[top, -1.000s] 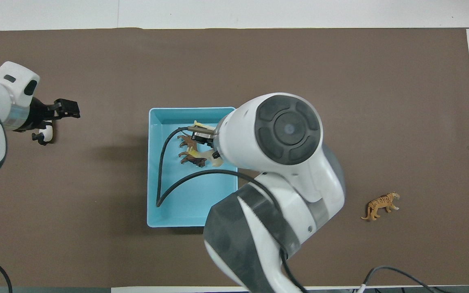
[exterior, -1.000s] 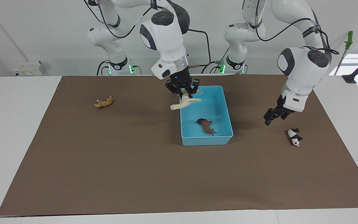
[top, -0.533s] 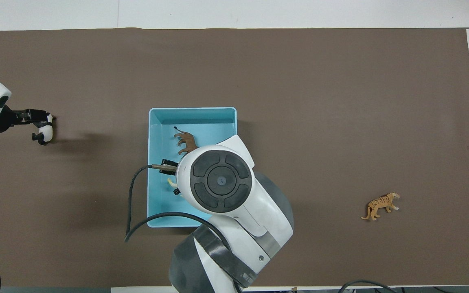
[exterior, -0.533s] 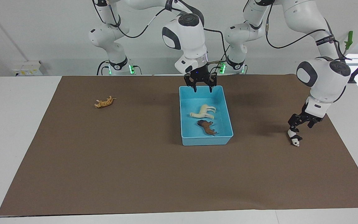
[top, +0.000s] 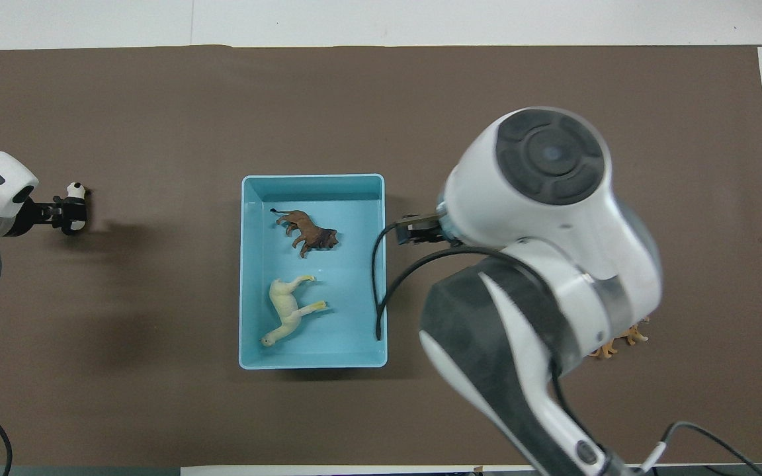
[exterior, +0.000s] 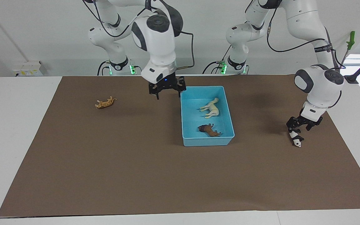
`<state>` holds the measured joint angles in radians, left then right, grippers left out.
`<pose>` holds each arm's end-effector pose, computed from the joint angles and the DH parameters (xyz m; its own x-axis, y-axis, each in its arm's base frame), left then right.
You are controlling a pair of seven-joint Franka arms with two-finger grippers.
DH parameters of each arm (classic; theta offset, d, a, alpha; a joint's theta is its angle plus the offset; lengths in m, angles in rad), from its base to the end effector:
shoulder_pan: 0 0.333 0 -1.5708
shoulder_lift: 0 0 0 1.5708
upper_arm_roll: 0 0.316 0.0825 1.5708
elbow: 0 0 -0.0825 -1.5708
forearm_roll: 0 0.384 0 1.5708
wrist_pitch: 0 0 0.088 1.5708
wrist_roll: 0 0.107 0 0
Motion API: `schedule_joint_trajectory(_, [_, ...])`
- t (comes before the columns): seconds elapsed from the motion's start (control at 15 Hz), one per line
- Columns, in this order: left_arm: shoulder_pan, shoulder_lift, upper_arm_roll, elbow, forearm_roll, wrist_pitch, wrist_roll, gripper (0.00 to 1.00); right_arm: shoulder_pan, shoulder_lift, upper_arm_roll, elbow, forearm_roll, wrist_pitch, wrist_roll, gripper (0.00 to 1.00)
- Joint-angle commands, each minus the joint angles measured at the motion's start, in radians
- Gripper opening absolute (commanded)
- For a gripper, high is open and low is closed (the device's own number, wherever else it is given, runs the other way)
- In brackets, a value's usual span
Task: Put all toys into storage box
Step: 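Withdraw the right gripper from the box toward the orange tiger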
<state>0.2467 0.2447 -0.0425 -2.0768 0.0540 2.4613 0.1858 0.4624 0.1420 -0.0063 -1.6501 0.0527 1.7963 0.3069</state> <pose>0.5832 0.1214 0.3244 0.9911 -0.0226 0.1314 -0.0156 -0.9984 -0.0544 0.5434 0.2718 0.5238 0.9904 0.1374 -0.0115 0.1367 -0.9894 -0.0493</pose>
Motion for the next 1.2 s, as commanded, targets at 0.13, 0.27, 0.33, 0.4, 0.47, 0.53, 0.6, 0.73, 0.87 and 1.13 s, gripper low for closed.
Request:
schedule_joint_trajectory(0.13, [0.014, 0.021, -0.010, -0.012, 0.017, 0.031, 0.010, 1.00, -0.267, -0.045, 0.014, -0.040, 0.016, -0.121, -0.246, 1.00])
schedule_joint_trajectory(0.27, [0.013, 0.028, -0.010, -0.012, 0.017, 0.031, 0.010, 1.00, -0.335, -0.047, 0.014, -0.045, 0.018, -0.178, -0.229, 1.00])
schedule_joint_trajectory(0.33, [0.013, 0.030, -0.010, -0.012, 0.017, 0.033, 0.010, 1.00, -0.362, -0.058, 0.014, -0.063, 0.018, -0.213, -0.166, 1.00])
schedule_joint_trajectory(0.4, [0.011, 0.033, -0.010, -0.012, 0.017, 0.034, 0.010, 1.00, -0.372, -0.073, 0.014, -0.092, 0.018, -0.218, -0.097, 1.00])
schedule_joint_trajectory(0.47, [0.006, 0.042, -0.010, -0.012, 0.017, 0.045, 0.009, 1.00, -0.372, -0.088, 0.014, -0.132, 0.019, -0.213, -0.025, 1.00])
schedule_joint_trajectory(0.53, [0.006, 0.042, -0.010, -0.012, 0.017, 0.047, 0.007, 1.00, -0.373, -0.105, 0.014, -0.167, 0.019, -0.200, 0.050, 0.99])
schedule_joint_trajectory(0.6, [0.008, 0.042, -0.010, -0.012, 0.017, 0.047, 0.009, 0.96, -0.379, -0.111, 0.014, -0.184, 0.018, -0.178, 0.114, 0.99])
schedule_joint_trajectory(0.73, [0.008, 0.042, -0.010, -0.011, 0.017, 0.042, 0.006, 0.71, -0.410, -0.110, 0.012, -0.180, 0.016, -0.164, 0.149, 1.00])
schedule_joint_trajectory(0.87, [0.009, 0.042, -0.010, -0.011, 0.017, 0.039, 0.004, 0.49, -0.447, -0.110, 0.012, -0.175, 0.015, -0.152, 0.124, 1.00])
schedule_joint_trajectory(1.13, [0.008, 0.042, -0.010, -0.011, 0.017, 0.039, 0.003, 0.29, -0.450, -0.123, 0.011, -0.210, 0.003, -0.149, 0.049, 1.00])
